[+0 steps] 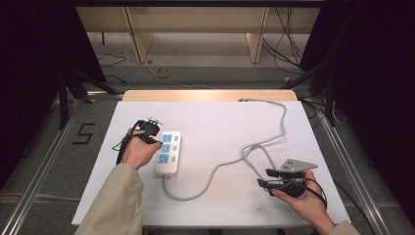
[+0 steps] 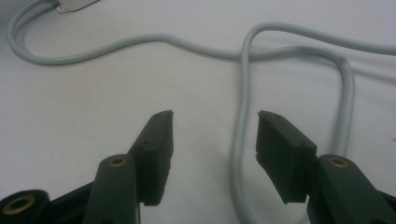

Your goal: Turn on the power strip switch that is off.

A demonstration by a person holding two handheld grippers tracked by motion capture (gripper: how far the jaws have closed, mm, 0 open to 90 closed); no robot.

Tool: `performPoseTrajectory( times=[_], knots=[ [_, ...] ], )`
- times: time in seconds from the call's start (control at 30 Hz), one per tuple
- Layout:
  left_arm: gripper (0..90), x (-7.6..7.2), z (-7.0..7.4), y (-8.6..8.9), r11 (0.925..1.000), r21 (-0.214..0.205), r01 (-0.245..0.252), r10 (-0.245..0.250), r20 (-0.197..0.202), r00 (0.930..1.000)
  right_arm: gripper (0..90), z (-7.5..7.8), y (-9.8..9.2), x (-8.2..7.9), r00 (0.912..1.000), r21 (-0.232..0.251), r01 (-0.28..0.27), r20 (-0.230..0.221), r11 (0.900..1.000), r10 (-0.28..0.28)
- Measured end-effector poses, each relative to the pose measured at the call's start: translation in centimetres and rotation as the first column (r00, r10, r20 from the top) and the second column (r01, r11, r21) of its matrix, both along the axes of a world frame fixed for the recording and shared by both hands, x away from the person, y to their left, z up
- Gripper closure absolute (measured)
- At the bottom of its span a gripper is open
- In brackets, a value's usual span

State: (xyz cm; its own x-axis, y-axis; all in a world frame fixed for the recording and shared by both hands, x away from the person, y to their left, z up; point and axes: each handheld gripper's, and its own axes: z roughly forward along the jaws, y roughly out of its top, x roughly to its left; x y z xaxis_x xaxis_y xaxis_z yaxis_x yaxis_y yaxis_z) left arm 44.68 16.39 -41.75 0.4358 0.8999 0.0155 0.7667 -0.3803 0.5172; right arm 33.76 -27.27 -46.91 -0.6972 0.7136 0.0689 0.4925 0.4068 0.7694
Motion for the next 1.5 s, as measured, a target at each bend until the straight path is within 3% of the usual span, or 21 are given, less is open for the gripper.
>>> performPoseTrajectory(
  times=[1.5],
  knots=[
    [89.7,2.0,0.8,-1.2,0.9995,0.031,0.01,-0.01,-0.002,0.9999,46.6,0.0,0.0,0.0,1.0,0.002,-0.002,0.004,1.0,0.002]
  ],
)
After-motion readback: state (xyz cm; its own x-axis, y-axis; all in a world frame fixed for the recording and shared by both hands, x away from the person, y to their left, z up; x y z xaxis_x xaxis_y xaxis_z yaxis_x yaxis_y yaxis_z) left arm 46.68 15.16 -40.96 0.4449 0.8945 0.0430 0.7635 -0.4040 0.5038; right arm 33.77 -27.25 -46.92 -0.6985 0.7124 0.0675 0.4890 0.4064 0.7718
